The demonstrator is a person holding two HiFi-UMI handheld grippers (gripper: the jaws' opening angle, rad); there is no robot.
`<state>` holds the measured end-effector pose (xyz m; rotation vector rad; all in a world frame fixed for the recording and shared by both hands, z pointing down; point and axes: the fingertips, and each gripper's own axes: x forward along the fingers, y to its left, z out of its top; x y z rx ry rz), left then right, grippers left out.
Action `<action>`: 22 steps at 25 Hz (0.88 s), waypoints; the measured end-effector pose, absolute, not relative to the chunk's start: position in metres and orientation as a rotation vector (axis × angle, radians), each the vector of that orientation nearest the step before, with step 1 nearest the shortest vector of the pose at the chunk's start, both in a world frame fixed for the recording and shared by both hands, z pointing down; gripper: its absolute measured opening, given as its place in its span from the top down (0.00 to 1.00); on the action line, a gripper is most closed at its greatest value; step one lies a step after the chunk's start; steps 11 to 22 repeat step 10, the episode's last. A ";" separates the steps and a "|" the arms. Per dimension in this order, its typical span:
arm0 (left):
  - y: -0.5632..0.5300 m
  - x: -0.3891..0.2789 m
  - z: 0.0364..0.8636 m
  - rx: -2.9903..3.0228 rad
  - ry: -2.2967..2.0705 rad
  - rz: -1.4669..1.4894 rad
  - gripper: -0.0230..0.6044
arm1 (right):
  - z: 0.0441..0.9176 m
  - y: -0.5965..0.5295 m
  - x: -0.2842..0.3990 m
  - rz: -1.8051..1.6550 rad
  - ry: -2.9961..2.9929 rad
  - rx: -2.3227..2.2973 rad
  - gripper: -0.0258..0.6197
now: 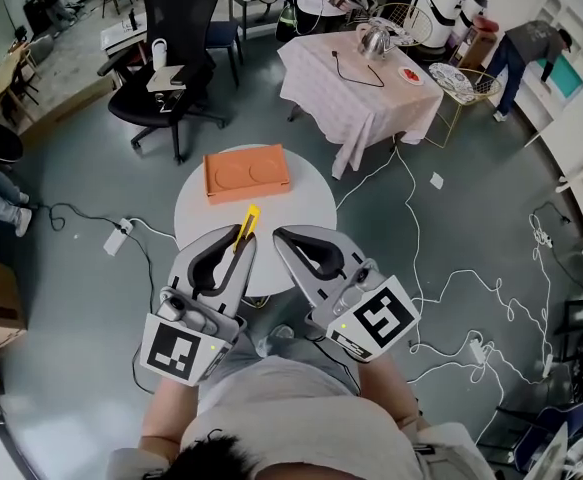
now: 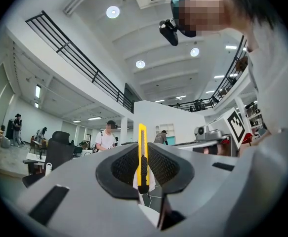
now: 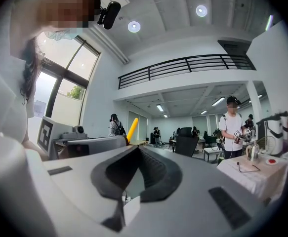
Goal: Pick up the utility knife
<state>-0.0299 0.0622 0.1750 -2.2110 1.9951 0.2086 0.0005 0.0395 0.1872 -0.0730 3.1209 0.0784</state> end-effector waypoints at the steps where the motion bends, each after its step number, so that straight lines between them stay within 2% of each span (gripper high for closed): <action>1: 0.063 -0.029 0.174 -2.208 1.996 0.206 0.87 | 0.187 0.041 0.002 0.076 3.119 -0.071 0.95; 22: 0.091 -0.029 0.171 -2.199 1.977 0.200 0.87 | 0.184 0.069 0.001 0.093 3.102 -0.079 0.95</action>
